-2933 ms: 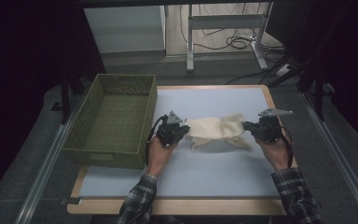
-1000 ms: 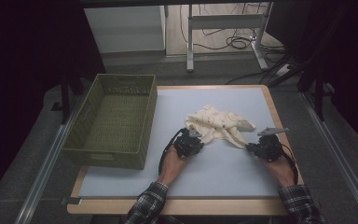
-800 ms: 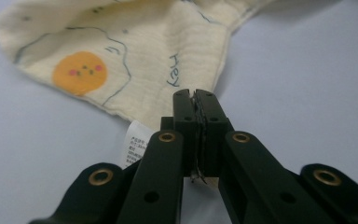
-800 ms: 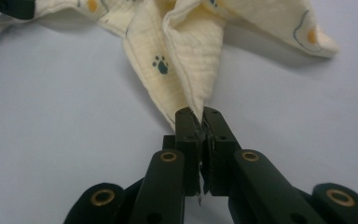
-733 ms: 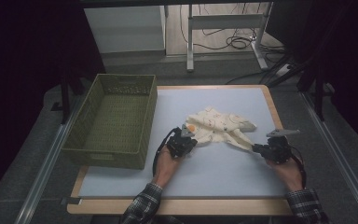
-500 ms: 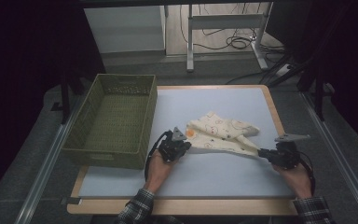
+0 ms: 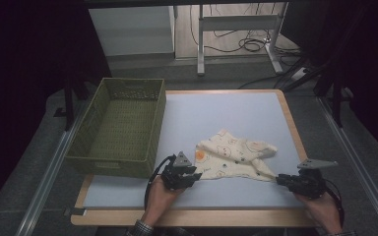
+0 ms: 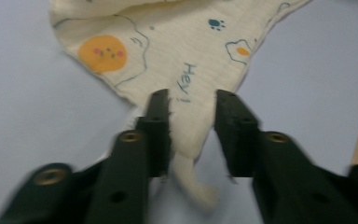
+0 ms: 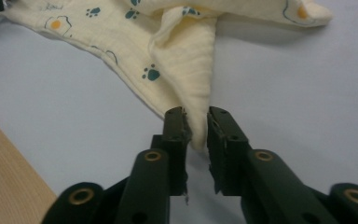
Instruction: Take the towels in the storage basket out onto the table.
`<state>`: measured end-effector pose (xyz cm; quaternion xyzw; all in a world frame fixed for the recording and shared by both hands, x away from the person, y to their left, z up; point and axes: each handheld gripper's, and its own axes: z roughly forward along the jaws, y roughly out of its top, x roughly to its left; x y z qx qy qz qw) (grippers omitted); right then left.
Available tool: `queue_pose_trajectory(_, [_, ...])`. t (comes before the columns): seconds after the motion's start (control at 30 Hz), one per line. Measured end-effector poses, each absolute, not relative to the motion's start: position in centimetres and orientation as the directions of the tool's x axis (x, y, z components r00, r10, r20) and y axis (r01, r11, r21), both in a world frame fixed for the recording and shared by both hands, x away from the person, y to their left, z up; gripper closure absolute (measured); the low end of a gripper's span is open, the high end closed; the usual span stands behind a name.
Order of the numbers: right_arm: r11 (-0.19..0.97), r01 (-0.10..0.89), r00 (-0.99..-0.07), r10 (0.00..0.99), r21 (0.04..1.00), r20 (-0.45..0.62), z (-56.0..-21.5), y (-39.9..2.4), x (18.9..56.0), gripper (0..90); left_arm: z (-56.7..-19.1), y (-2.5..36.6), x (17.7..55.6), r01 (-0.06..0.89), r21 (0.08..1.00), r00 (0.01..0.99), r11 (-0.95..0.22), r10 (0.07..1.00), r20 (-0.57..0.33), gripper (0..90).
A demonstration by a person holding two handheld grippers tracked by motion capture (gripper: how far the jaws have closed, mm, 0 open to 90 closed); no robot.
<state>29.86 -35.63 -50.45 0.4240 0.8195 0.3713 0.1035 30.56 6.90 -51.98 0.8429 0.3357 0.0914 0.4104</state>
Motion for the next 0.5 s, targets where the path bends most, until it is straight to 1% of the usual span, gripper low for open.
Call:
queue_pose_trajectory(0.07, [0.349,0.610,-0.613,0.776,0.712,0.146,-49.9,-36.0,29.9,72.7,-51.1,7.1,31.1,0.490,0.770,0.746,-0.409,0.653,-0.128,54.9])
queue_pose_trajectory(0.13, [0.339,0.603,-0.606,0.783,0.722,0.138,-49.4,-36.4,30.2,72.1,-50.2,6.9,31.9,0.480,0.785,0.741,-0.392,0.660,-0.124,52.1])
queue_pose_trajectory(0.3, [0.321,0.590,-0.585,0.802,0.741,0.118,-49.0,-37.0,32.8,72.0,-48.9,5.4,35.2,0.473,0.803,0.725,-0.362,0.678,-0.121,51.0])
queue_pose_trajectory(0.37, [0.319,0.584,-0.584,0.803,0.747,0.114,-49.1,-37.0,33.8,71.9,-48.6,4.7,36.5,0.470,0.803,0.728,-0.367,0.675,-0.118,50.9])
queue_pose_trajectory(0.5, [0.327,0.573,-0.584,0.806,0.752,0.095,-49.5,-36.5,36.1,67.1,-48.2,2.8,39.5,0.467,0.788,0.727,-0.402,0.681,-0.084,50.4])
